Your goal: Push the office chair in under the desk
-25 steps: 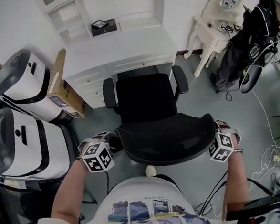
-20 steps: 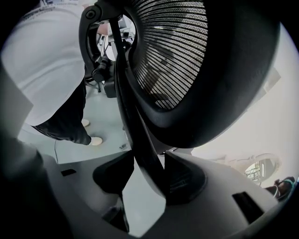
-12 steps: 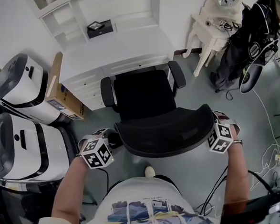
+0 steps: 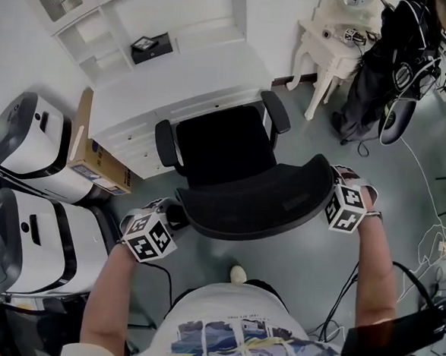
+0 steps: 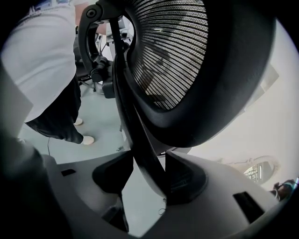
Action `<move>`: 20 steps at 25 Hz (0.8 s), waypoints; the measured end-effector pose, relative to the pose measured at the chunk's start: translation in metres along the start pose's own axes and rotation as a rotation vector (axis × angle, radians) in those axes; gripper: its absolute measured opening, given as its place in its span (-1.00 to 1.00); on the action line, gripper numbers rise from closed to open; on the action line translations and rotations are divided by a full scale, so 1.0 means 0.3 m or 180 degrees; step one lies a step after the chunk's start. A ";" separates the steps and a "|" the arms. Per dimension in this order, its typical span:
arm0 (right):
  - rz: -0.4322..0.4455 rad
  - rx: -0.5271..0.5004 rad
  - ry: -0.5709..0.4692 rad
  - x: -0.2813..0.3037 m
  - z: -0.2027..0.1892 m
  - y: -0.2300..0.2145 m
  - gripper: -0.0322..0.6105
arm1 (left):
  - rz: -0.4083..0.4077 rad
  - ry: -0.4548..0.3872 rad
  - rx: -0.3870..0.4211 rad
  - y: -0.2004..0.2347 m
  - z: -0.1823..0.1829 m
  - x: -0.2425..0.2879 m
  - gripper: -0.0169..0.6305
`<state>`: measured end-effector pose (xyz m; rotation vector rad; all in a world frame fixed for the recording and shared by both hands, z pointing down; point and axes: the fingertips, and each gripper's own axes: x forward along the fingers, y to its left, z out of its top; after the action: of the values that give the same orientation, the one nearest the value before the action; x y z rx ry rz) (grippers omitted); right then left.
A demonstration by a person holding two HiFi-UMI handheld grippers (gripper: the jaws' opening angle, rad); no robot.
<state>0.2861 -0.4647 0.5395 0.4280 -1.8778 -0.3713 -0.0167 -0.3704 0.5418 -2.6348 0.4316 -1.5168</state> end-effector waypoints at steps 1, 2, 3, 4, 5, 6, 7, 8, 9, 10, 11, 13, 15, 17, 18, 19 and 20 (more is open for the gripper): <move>-0.0008 0.0001 -0.0001 0.005 0.000 -0.009 -0.19 | 0.0002 0.0001 0.0002 0.008 0.000 0.003 -0.45; -0.0015 0.0003 -0.0004 0.010 0.000 -0.017 -0.19 | 0.0006 0.0001 0.0004 0.015 0.001 0.004 -0.45; -0.0020 0.0006 -0.0007 0.014 0.000 -0.024 -0.18 | 0.0010 0.0001 0.0007 0.022 0.002 0.006 -0.45; -0.0024 0.0008 -0.0012 0.017 0.001 -0.030 -0.18 | 0.0014 0.0001 0.0010 0.029 0.002 0.008 -0.45; -0.0024 0.0009 -0.0016 0.019 0.003 -0.035 -0.18 | 0.0013 -0.0001 0.0012 0.036 0.001 0.009 -0.45; -0.0018 0.0009 -0.0018 0.021 0.005 -0.039 -0.18 | 0.0003 -0.0003 0.0010 0.042 0.000 0.009 -0.45; -0.0001 0.0011 -0.0016 0.023 0.006 -0.041 -0.18 | -0.0014 -0.0008 0.0007 0.046 -0.001 0.008 -0.45; 0.0022 0.0014 -0.0010 0.023 0.007 -0.040 -0.17 | -0.0031 -0.0013 0.0007 0.048 -0.001 0.006 -0.45; 0.0044 0.0020 -0.0006 0.024 0.006 -0.037 -0.17 | -0.0044 -0.0020 0.0009 0.048 -0.002 0.004 -0.45; 0.0055 0.0026 -0.0010 0.025 0.006 -0.036 -0.16 | -0.0052 -0.0028 0.0011 0.047 -0.003 0.004 -0.45; 0.0055 0.0031 -0.0018 0.024 0.008 -0.037 -0.16 | -0.0058 -0.0035 0.0013 0.047 -0.004 0.005 -0.45; 0.0049 0.0037 -0.0025 0.023 0.011 -0.043 -0.16 | -0.0076 -0.0052 0.0013 0.050 -0.002 0.006 -0.45; 0.0058 0.0039 -0.0011 0.023 0.007 -0.045 -0.15 | -0.0103 -0.0072 0.0007 0.050 0.001 0.006 -0.45; 0.0071 0.0046 0.0011 0.025 -0.001 -0.045 -0.15 | -0.0125 -0.0084 -0.0002 0.051 0.004 0.006 -0.45; 0.0073 0.0060 0.0018 0.026 -0.004 -0.047 -0.14 | -0.0133 -0.0086 -0.0008 0.052 0.005 0.007 -0.45; 0.0070 0.0084 0.0021 0.028 -0.007 -0.048 -0.13 | -0.0139 -0.0087 -0.0018 0.053 0.007 0.008 -0.44; 0.0061 0.0117 0.0021 0.029 -0.009 -0.049 -0.11 | -0.0143 -0.0092 -0.0033 0.054 0.008 0.010 -0.42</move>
<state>0.2875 -0.4818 0.5411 0.4349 -1.8833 -0.3226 -0.0166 -0.3869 0.5399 -2.6886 0.3818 -1.4907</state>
